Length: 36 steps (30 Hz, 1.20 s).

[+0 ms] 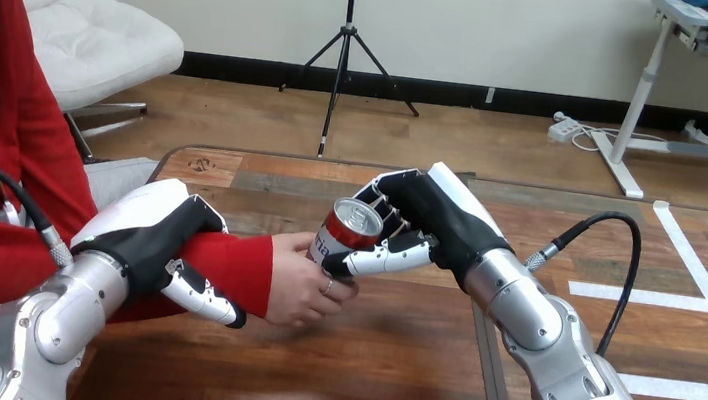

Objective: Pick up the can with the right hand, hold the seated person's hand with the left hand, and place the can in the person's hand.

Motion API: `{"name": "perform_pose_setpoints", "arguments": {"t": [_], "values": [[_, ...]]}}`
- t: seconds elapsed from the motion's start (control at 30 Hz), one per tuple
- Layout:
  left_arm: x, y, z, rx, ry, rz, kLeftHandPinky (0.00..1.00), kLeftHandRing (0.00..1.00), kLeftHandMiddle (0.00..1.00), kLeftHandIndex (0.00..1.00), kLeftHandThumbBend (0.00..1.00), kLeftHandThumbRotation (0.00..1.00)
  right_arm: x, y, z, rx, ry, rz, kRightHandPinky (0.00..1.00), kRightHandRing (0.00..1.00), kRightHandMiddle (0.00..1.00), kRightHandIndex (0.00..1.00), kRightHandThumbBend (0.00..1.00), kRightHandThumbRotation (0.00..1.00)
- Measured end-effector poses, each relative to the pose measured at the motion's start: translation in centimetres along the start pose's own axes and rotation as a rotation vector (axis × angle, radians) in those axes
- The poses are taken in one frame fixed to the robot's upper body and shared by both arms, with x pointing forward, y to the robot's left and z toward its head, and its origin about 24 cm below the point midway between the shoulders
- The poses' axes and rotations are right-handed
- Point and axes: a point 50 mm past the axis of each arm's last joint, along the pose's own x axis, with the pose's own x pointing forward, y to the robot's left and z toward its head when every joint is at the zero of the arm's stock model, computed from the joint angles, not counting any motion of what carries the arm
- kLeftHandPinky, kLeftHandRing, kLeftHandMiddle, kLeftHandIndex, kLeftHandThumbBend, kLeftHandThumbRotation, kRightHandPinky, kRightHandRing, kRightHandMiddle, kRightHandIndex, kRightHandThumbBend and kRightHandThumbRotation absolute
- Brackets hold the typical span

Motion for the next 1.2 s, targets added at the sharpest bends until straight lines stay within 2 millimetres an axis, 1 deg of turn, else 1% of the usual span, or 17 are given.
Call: {"name": "perform_pose_setpoints", "arguments": {"t": [0.07,0.1,0.37,0.4,0.57,0.67,0.7,0.87,0.93,0.97,1.0,1.2], "values": [[0.0,0.0,0.0,-0.001,-0.001,0.001,0.14,0.21,0.29,0.37,0.7,0.0,-0.1,0.1,-0.1,0.001,0.003,0.001,0.42,0.49,0.53,0.55,0.86,0.43],[0.0,0.0,0.1,-0.001,-0.002,0.001,0.15,0.21,0.29,0.37,0.7,0.0,-0.1,0.1,-0.1,0.002,0.003,0.002,0.43,0.51,0.55,0.57,0.87,0.48],[0.1,0.0,0.3,-0.006,-0.009,0.007,0.16,0.23,0.31,0.37,0.71,0.0,-0.4,0.4,-0.1,0.007,0.001,0.018,0.49,0.57,0.6,0.62,0.92,0.61],[0.1,0.1,0.3,-0.007,-0.01,0.008,0.18,0.25,0.33,0.38,0.71,0.0,-0.4,0.4,-0.1,0.007,0.001,0.02,0.51,0.59,0.62,0.64,0.94,0.65],[0.2,0.2,0.6,-0.018,-0.02,0.019,0.21,0.28,0.36,0.4,0.72,0.0,-0.6,0.6,-0.1,0.01,-0.006,0.029,0.54,0.63,0.65,0.67,0.97,0.72],[0.3,0.3,0.7,-0.02,-0.025,0.023,0.25,0.32,0.4,0.42,0.74,0.0,-0.7,0.6,0.0,0.01,-0.008,0.032,0.56,0.65,0.68,0.7,0.98,0.77],[0.3,0.3,0.7,-0.021,-0.026,0.024,0.29,0.37,0.44,0.45,0.75,0.0,-0.7,0.6,0.0,0.01,-0.008,0.031,0.57,0.67,0.7,0.71,0.99,0.81],[0.3,0.5,0.9,-0.018,-0.032,0.03,0.37,0.45,0.5,0.52,0.76,0.0,-0.9,0.5,0.1,0.008,-0.015,0.03,0.59,0.7,0.73,0.74,1.0,0.87],[0.3,0.5,1.0,-0.017,-0.036,0.034,0.42,0.51,0.55,0.57,0.78,0.04,-1.0,0.4,0.2,0.007,-0.02,0.029,0.61,0.72,0.74,0.76,1.0,0.91],[0.3,0.6,1.0,-0.016,-0.039,0.037,0.42,0.51,0.55,0.57,0.78,0.04,-1.0,0.4,0.2,0.007,-0.024,0.029,0.61,0.72,0.74,0.76,1.0,0.91],[0.3,0.6,1.1,-0.015,-0.042,0.039,0.45,0.55,0.59,0.6,0.79,0.09,-1.1,0.4,0.3,0.007,-0.027,0.029,0.63,0.73,0.76,0.77,1.0,0.93],[0.1,1.0,1.7,-0.004,-0.073,0.062,0.5,0.62,0.66,0.67,0.84,0.22,-1.2,0.2,0.7,0.013,-0.051,0.029,0.66,0.76,0.78,0.78,1.0,0.97]]}}
